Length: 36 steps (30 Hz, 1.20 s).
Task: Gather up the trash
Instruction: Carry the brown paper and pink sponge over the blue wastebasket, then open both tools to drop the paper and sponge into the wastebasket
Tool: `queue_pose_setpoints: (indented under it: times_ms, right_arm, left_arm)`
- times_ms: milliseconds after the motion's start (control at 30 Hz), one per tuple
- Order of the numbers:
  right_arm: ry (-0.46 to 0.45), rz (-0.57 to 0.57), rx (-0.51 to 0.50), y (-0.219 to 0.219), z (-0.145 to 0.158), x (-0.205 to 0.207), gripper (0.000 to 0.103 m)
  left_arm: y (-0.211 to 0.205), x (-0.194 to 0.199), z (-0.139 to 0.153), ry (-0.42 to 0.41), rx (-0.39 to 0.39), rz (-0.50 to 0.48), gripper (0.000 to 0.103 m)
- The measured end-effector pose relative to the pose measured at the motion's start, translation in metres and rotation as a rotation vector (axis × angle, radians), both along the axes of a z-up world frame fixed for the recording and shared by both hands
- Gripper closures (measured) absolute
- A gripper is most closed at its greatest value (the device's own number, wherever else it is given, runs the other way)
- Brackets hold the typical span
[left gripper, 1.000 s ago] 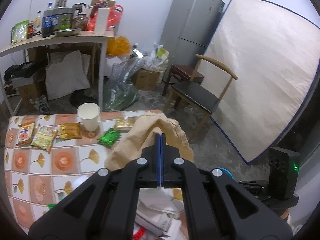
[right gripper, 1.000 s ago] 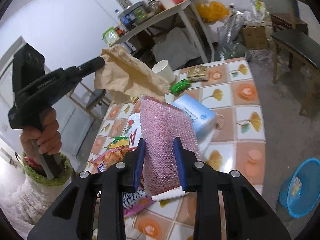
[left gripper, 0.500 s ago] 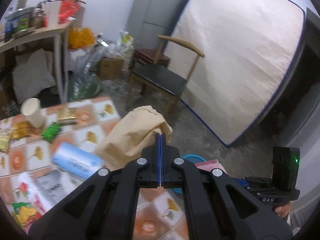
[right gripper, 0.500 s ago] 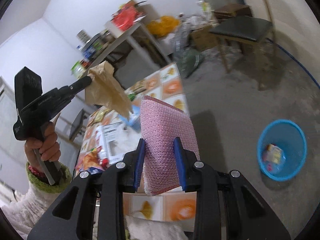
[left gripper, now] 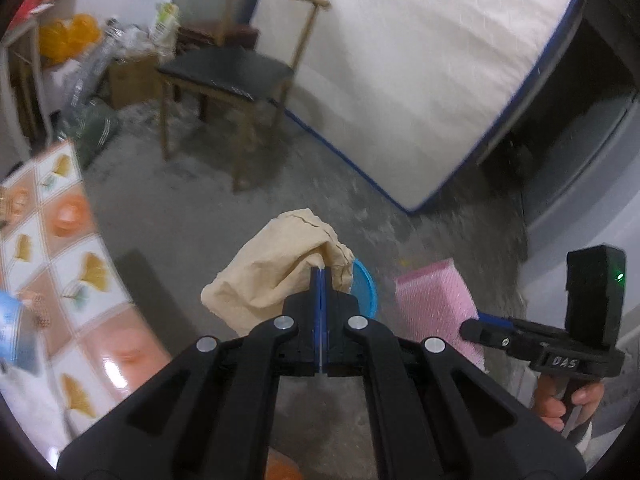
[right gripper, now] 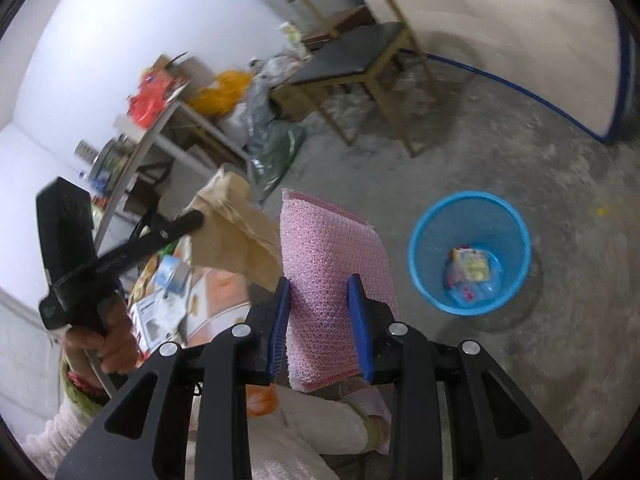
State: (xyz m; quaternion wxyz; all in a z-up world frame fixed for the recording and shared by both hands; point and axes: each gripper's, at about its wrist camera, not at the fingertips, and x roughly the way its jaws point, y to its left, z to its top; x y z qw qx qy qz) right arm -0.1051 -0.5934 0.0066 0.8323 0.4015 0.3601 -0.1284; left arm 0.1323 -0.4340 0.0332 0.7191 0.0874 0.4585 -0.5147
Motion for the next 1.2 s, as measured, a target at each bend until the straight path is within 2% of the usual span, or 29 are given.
queue_pose_setpoints:
  times_ms: [167,400,533,733,767,833,933,1000,1200]
  right_arm:
    - [0.023,-0.064,0.059,-0.027,-0.027,-0.01,0.074]
    - [0.079,-0.125,0.153,-0.059,-0.078,0.001,0.074]
    - [0.119,-0.149,0.179,-0.076,-0.103,0.012,0.074]
    - [0.16,-0.187,0.165,-0.105,-0.12,0.027,0.071]
    - [0.175,-0.193,0.154,-0.111,-0.123,0.03,0.069]
    - [0.189,-0.195,0.138,-0.119,-0.129,0.035,0.052]
    - [0.24,-0.23,0.099,-0.128,-0.139,0.034,0.049]
    - [0.243,-0.242,0.117,-0.129,-0.145,0.029,0.049]
    - [0.218,-0.258,0.099,-0.118,-0.141,0.006,0.048]
  left_arm:
    - [-0.047,-0.015,-0.047,0.061,0.074,-0.042,0.103]
    - [-0.1,-0.028,-0.101,0.109,0.164,-0.088,0.103]
    - [-0.121,-0.026,-0.123,0.138,0.191,-0.096,0.103]
    - [-0.154,-0.026,-0.141,0.145,0.2,-0.106,0.103]
    - [-0.158,-0.026,-0.144,0.141,0.2,-0.102,0.098]
    - [-0.166,-0.025,-0.148,0.142,0.193,-0.077,0.063]
    - [-0.165,-0.024,-0.147,0.16,0.158,-0.039,0.058]
    - [-0.162,-0.024,-0.145,0.176,0.139,-0.036,0.055]
    - [-0.137,-0.03,-0.121,0.12,0.095,-0.063,0.051]
